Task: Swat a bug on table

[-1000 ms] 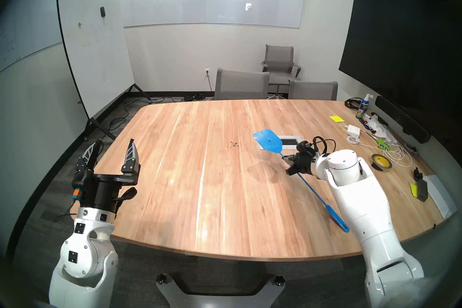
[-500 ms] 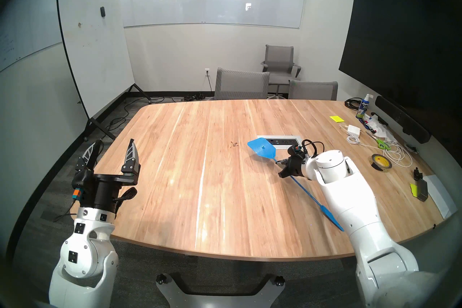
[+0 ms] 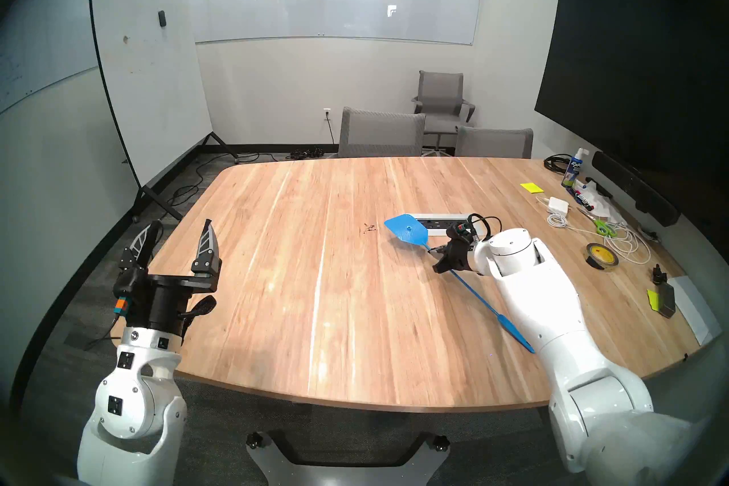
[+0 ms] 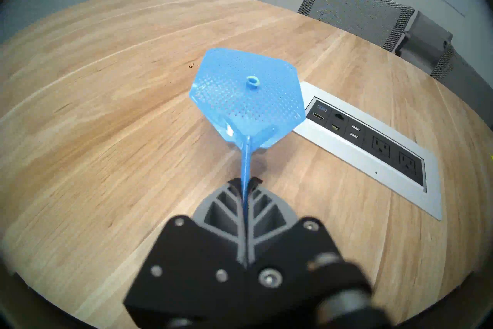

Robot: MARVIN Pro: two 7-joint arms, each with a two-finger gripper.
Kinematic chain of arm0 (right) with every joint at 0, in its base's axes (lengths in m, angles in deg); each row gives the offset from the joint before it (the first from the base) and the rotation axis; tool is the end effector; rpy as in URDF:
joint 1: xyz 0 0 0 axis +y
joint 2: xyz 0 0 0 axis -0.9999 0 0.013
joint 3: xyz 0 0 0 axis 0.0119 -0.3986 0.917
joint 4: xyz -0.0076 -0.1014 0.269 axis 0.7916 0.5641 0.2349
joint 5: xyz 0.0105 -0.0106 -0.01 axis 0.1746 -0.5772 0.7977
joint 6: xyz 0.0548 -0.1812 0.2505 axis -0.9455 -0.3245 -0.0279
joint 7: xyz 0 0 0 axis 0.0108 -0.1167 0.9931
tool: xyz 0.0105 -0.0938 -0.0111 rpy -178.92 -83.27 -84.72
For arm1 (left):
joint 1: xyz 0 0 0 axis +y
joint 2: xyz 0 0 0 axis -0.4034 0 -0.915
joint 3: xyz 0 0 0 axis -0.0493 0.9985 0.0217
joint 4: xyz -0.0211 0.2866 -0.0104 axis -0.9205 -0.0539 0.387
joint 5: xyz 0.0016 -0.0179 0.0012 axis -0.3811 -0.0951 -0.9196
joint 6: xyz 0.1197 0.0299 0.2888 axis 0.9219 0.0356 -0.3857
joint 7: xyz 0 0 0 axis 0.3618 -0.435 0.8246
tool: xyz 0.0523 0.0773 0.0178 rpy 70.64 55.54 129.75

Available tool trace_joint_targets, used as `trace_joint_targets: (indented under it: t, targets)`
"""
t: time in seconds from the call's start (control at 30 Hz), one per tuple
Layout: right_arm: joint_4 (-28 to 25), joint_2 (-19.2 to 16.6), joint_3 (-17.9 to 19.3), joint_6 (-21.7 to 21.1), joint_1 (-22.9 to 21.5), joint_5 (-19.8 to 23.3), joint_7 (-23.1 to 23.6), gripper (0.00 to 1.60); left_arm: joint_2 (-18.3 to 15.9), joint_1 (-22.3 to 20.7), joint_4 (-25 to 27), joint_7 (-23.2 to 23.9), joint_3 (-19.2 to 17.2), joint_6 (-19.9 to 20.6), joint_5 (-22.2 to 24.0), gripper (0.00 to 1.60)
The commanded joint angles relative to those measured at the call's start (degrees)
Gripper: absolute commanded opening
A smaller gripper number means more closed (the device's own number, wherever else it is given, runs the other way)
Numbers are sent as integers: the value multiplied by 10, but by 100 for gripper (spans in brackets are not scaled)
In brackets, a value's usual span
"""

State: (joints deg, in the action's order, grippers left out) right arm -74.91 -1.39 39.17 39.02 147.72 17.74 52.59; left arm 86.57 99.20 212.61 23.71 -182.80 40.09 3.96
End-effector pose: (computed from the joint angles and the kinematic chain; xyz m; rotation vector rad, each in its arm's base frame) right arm 0.5335 -0.1010 -0.2916 -2.5083 -0.9387 -1.3846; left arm 0.2609 0.0340 -0.1989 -1.6836 -0.0199 -2.5934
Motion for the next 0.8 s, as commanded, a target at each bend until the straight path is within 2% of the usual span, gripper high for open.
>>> trace_joint_targets:
  t: [0.0, 0.77]
  targets:
    - [21, 21, -5, 16, -65, -2, 2, 0, 0, 0, 13, 1, 1, -2, 0, 160]
    - [124, 75, -31, 28, -169, -26, 18, 0, 0, 0, 13, 1, 1, -2, 0, 160]
